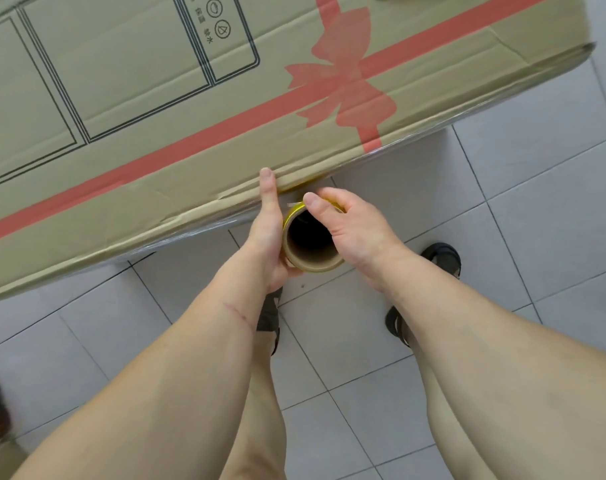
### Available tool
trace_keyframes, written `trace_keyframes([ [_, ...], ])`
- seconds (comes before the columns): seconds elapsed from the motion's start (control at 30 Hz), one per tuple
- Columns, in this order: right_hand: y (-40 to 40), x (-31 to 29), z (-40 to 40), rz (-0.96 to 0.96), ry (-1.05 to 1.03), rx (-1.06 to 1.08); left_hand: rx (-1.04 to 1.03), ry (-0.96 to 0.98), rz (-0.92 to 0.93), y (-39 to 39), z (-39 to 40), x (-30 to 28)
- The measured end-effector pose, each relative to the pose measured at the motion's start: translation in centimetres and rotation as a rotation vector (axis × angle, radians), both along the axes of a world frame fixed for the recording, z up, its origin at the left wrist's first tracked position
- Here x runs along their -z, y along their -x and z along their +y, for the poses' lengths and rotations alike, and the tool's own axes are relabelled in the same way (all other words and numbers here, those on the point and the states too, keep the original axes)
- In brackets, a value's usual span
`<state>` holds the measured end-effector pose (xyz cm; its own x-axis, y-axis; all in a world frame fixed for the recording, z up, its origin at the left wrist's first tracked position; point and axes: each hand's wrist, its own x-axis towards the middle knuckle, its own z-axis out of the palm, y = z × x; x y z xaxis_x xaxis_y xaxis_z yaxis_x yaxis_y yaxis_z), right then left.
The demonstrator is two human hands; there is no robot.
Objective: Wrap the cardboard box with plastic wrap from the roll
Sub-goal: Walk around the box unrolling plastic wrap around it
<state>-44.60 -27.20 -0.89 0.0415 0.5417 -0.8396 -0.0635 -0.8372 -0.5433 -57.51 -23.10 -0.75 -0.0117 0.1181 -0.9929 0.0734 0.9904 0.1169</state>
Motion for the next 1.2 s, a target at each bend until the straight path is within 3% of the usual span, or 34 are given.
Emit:
trace_keyframes([
  [0.07, -0.6, 0.1, -0.2, 0.069, 0.023, 0.0, 0.046, -0.057, 0.07, -0.6, 0.3, 0.0],
  [0.27, -1.4, 0.2, -0.4, 0.03, 0.02, 0.073, -0.135, 0.054, -0.123, -2.7, -0.1, -0.7],
  [0.47, -3.5, 0.5, -0.4, 0.033, 0.05, 0.063, 0.044, -0.032, 0.086, -3.9, 0.5, -0.1],
  [0.73, -5.4, 0.1, -1.0, 0.003, 0.042, 0.023, -0.043, 0.079, -0.149, -5.7, -0.2, 0.1],
  [0.9, -6.9, 0.7, -1.3, 0.063, 0.062, -0.004, -0.019, -0.018, 0.017, -7.1, -0.4, 0.0],
  [0.97, -7.1, 0.6, -1.1, 0.099, 0.094, 0.01, -0.078, -0.01, -0.01, -7.6, -0.6, -0.2],
  [1.1, -8.6, 0.6, -0.6, -0.02, 0.038, -0.042, -0.182, 0.051, -0.153, -9.2, -1.6, -0.1],
  [1.2, -10.3, 0.7, -0.5, -0.119, -0.003, -0.133, -0.179, 0.077, -0.137, -11.2, -2.7, 0.4],
])
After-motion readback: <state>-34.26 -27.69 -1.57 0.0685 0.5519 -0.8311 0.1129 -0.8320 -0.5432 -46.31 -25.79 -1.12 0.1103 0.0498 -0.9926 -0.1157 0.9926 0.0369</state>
